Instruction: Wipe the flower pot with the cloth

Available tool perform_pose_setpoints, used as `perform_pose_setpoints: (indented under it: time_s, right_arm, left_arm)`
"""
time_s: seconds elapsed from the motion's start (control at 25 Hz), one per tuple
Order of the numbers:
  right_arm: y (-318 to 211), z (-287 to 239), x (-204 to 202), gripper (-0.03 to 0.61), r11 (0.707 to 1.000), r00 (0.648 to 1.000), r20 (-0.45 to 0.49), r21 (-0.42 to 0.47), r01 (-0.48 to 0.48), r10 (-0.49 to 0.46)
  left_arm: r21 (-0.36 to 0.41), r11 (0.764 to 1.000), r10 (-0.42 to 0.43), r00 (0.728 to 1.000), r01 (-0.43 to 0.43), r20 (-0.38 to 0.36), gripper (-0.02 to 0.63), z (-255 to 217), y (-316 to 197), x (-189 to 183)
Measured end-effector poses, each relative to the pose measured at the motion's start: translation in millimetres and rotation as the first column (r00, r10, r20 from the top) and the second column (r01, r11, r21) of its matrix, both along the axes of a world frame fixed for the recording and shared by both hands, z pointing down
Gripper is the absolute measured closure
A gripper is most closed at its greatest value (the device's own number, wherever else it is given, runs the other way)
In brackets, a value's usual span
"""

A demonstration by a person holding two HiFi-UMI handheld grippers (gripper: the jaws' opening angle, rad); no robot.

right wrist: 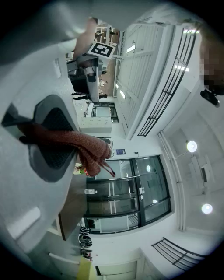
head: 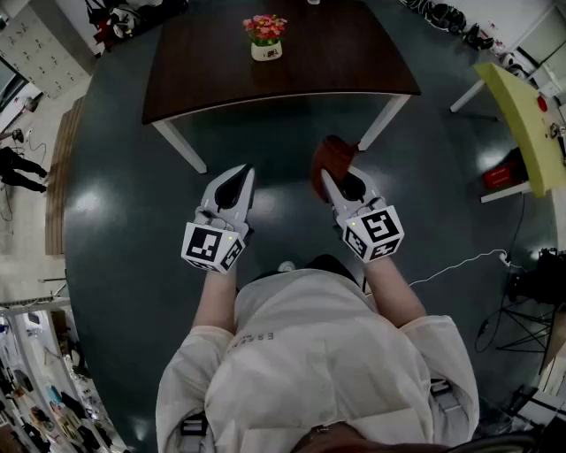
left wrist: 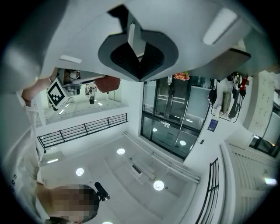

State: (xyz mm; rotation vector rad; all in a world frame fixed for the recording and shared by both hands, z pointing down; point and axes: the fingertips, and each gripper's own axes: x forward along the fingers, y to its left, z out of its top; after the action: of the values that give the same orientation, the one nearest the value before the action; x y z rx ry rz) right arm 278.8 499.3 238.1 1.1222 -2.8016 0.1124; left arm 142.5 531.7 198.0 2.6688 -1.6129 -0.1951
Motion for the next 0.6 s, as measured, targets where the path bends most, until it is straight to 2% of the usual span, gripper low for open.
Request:
perform_pose_setpoints:
  time_s: [0.44, 0.6]
  right_arm:
    - [2.3, 3.6, -0.2, 0.529, 1.0, 1.0, -0.008, 0.006, 0.003, -0.003]
    - [1.3, -0.8, 1.8, 0.529, 1.0, 1.0, 0.024, 0.011, -0.008, 0.008]
  left_arm:
    - [0.017, 1.0, 0.019, 0.999, -0.019, 0.034, 0.597, 8.1, 3.4, 3.9]
    - [0.017, 0.999, 0.031, 0.999, -0.031, 0.022, 0.597, 7.3, 3.0, 3.2]
